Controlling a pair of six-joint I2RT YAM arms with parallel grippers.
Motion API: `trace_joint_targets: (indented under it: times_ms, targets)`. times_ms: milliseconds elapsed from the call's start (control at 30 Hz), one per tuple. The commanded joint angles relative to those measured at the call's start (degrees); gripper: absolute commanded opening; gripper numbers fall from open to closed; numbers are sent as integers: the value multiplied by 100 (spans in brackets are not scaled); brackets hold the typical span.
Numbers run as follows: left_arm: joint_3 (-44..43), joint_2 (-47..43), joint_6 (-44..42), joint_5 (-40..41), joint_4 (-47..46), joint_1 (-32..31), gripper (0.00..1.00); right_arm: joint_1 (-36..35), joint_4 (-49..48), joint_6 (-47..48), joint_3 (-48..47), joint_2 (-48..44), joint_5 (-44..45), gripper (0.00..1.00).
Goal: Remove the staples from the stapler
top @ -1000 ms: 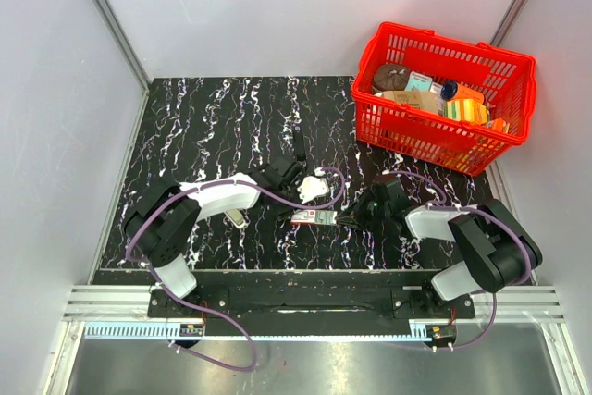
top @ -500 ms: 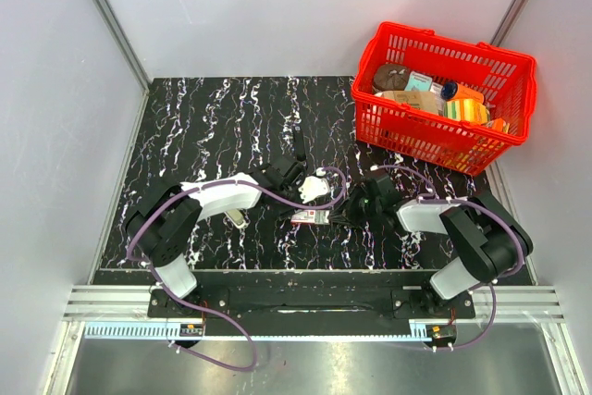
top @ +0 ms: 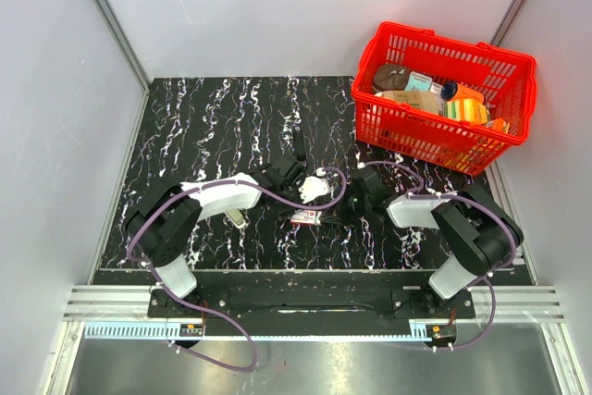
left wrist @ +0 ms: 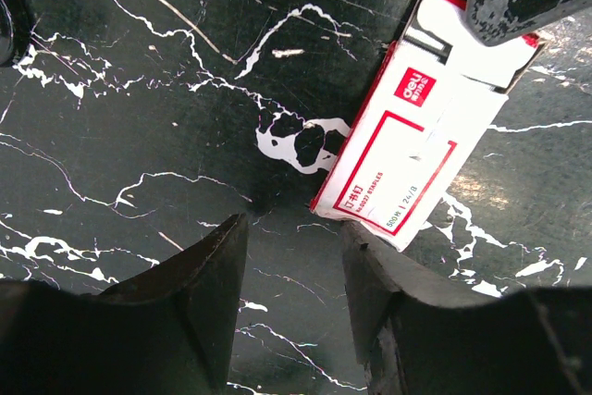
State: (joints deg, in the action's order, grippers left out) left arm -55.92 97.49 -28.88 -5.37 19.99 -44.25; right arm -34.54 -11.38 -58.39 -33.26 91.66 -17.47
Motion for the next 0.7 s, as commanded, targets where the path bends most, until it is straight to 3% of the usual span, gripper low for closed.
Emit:
trace_joint_targets:
  times_ms: [0,667]
  targets:
    - [-130,77,23,88,-4,-49,49,-96,-93,82,-129,186,78,14]
    - [-138,51,-3,106,23,-93,49,-325,-40,117,-313,379,51,15]
